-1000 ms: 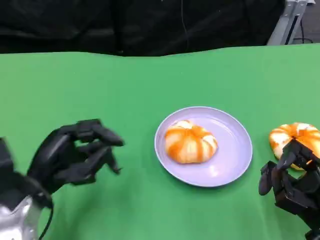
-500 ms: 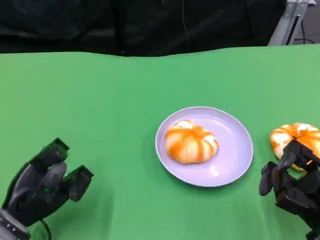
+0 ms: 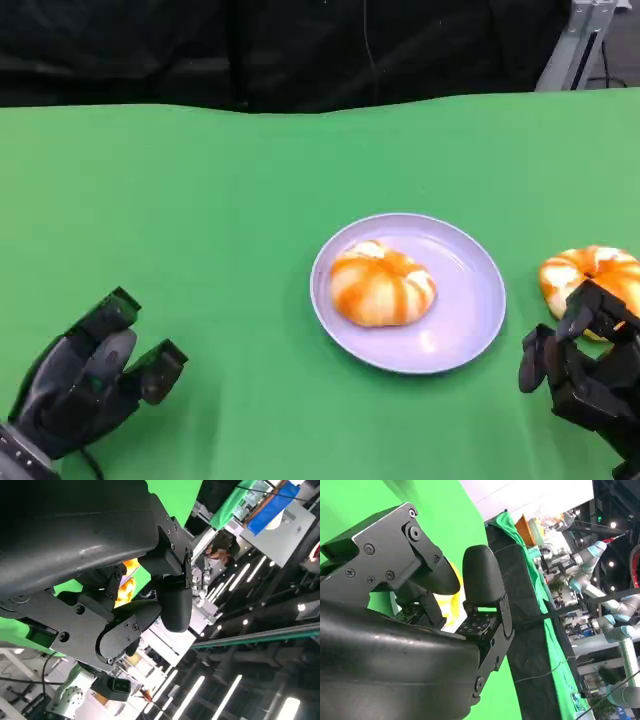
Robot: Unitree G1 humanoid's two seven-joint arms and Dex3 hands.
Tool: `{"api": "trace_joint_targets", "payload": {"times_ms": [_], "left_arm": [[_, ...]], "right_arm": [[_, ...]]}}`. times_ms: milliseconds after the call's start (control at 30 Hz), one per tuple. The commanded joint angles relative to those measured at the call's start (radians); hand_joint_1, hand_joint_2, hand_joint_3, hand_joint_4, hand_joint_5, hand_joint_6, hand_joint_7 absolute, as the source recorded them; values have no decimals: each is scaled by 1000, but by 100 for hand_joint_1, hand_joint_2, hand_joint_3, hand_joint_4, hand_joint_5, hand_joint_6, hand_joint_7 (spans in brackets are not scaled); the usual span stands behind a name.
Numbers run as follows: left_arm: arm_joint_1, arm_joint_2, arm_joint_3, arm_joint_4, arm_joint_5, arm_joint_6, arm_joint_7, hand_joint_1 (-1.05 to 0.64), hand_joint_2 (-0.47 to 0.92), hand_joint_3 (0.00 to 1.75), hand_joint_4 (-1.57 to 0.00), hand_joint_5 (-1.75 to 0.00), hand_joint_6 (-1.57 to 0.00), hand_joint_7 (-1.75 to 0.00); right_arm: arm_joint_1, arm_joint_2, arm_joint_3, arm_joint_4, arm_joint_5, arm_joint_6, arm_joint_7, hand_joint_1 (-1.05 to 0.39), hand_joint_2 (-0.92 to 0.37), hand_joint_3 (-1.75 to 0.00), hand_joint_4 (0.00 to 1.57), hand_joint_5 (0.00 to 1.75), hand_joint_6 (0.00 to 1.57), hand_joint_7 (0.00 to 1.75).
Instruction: Grasp the bread from the table and place it into the plate.
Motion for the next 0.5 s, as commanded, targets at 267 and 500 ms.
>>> {"api": "trace_joint_targets", "payload": {"times_ms": [267,500], "left_arm": [[-21,18,32,21,37,-16,5,-17,69,64,-82,-175,-90,-144],[-26,16,43,20,39,0,0,-16,62,86,-82,-175,-91,-140]], "right_arm": [[-7,-20,-14,7,13,0,1,-5,-44,-145,93,175,77,169],[-6,-24,-11,0,6,3,-7,-5,-45,-144,93,175,78,168]]}}
